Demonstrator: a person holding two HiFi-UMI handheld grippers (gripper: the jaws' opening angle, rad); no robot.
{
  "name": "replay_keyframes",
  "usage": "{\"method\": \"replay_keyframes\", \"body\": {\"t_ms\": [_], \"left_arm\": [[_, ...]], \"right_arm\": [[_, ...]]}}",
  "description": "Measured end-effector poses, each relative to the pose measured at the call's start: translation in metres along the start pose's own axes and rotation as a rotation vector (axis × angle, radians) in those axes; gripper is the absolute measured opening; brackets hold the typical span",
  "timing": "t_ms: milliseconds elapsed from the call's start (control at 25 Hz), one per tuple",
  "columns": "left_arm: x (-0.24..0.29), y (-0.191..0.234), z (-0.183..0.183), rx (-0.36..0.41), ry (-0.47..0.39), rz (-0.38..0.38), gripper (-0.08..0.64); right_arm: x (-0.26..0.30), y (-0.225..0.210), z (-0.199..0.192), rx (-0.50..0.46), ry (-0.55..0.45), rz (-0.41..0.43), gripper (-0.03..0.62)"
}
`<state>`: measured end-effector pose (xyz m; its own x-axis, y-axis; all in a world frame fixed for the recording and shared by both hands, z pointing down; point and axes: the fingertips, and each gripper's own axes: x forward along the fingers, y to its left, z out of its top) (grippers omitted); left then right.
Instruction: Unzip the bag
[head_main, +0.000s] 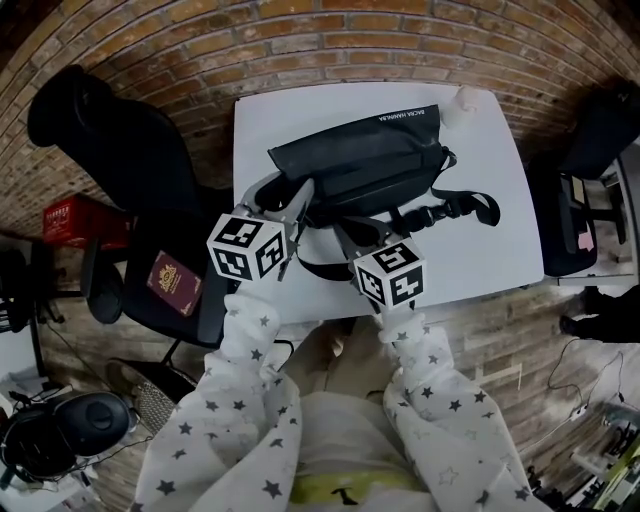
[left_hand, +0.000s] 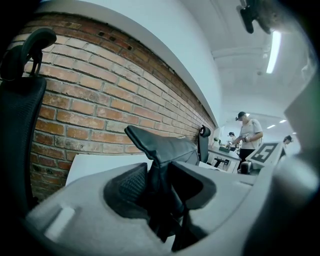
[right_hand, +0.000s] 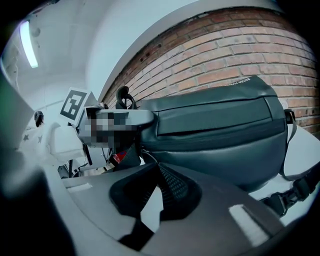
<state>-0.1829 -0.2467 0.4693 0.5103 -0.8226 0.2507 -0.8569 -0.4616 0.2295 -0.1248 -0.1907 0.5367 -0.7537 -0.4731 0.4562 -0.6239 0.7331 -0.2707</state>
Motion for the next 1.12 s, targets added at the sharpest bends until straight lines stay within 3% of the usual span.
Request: {"method": "replay_keyframes", "body": {"t_ms": [760, 1120], "left_arm": [[0.003, -0.001, 0.001, 0.010, -0.004, 0.031, 0.143], [0.000, 0.000, -0.001, 0.008, -0.020, 0.051, 0.141]], "right_arm": [[-0.016, -0.018, 0.011, -0.016, 0.059, 0.093, 0.015], [-0.025, -0.034, 0.016, -0.039, 0.063, 0.076, 0.015]]}}
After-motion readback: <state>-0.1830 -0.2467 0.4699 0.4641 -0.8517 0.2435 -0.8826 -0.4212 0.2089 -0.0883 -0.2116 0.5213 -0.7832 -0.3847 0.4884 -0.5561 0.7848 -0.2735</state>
